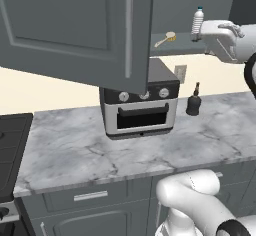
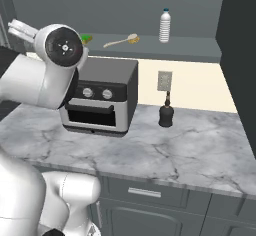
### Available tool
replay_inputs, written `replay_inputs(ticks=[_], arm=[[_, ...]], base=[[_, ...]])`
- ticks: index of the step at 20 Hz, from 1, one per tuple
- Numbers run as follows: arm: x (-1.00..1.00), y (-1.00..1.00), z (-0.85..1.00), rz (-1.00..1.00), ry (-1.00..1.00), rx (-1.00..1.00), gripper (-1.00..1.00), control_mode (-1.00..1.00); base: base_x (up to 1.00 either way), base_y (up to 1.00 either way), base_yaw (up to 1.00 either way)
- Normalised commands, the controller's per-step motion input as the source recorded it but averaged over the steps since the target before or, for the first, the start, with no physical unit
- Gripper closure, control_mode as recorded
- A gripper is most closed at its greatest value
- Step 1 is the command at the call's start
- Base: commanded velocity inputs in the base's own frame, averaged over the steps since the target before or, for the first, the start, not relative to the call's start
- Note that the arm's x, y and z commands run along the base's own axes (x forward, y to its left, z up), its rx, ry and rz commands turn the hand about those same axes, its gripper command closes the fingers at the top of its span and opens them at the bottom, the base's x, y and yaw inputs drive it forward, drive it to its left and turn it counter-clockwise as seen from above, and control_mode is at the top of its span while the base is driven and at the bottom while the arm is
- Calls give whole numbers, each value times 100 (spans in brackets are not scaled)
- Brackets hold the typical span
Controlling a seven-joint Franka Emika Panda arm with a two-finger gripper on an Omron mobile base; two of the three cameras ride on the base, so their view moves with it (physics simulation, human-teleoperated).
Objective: Pick the sponge and dish brush from the cabinet and place them on the counter.
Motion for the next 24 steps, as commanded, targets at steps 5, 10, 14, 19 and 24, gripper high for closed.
replay_inputs(ticks=[5, 10, 14, 19, 24], arm=[[79, 4, -24, 7, 16, 9, -100, -100], [65, 30, -26, 9, 6, 2, -100, -100], [34, 38, -23, 19, 4, 4, -100, -100], [0, 24, -22, 35, 8, 9, -100, -100], [8, 28, -19, 35, 14, 7, -100, -100]], base=[[0, 0, 0], [0, 0, 0], [0, 0, 0], [0, 0, 0], [0, 0, 0]])
